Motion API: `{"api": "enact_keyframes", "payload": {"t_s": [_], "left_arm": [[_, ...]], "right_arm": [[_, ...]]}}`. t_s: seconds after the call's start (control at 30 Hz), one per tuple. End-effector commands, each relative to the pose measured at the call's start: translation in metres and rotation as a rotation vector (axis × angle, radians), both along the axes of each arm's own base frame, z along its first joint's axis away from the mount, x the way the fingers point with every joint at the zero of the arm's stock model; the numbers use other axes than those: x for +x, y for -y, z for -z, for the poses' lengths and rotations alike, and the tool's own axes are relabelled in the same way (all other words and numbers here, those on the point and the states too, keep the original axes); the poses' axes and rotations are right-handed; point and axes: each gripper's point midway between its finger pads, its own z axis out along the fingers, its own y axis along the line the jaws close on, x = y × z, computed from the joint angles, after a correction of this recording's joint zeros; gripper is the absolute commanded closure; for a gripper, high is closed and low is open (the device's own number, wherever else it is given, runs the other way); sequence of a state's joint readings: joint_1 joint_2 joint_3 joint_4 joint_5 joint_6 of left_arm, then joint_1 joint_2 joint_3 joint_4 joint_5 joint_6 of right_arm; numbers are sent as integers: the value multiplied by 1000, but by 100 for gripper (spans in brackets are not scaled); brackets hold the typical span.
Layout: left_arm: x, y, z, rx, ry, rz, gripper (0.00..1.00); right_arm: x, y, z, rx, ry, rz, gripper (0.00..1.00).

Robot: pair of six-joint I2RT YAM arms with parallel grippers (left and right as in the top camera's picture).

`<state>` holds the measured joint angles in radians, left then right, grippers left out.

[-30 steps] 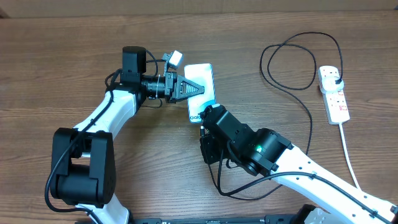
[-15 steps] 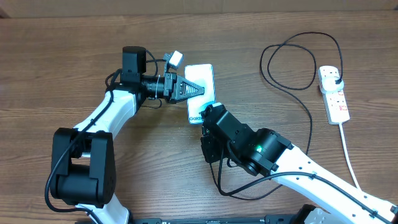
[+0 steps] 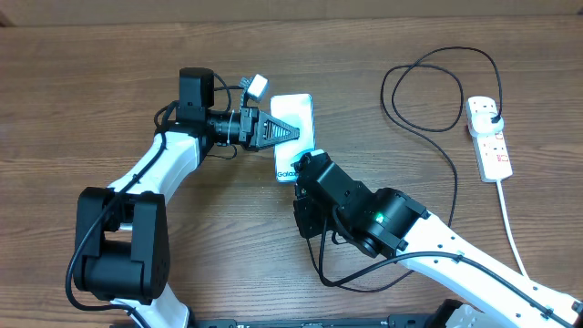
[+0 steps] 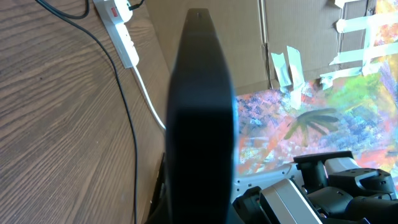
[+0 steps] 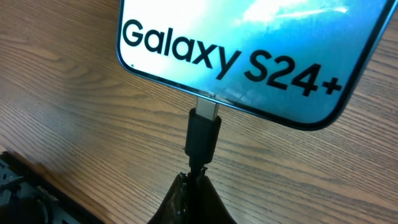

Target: Plug charger to phone and switch on socket

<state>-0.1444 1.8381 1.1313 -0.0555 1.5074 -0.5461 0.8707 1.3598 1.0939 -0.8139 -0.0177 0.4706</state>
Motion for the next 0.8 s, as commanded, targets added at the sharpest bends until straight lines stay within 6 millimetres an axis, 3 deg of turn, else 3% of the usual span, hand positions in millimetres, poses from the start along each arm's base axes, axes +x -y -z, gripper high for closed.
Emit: {"api": "enact_keyframes", "payload": {"t_s": [0.0, 0.77], "left_arm": [[-5, 2, -10, -37, 44, 41, 96], [-5, 2, -10, -34, 17, 40, 96]], "right_arm": [[10, -6, -15, 29, 49, 5, 96], [12, -8, -3, 4, 22, 11, 96]]}}
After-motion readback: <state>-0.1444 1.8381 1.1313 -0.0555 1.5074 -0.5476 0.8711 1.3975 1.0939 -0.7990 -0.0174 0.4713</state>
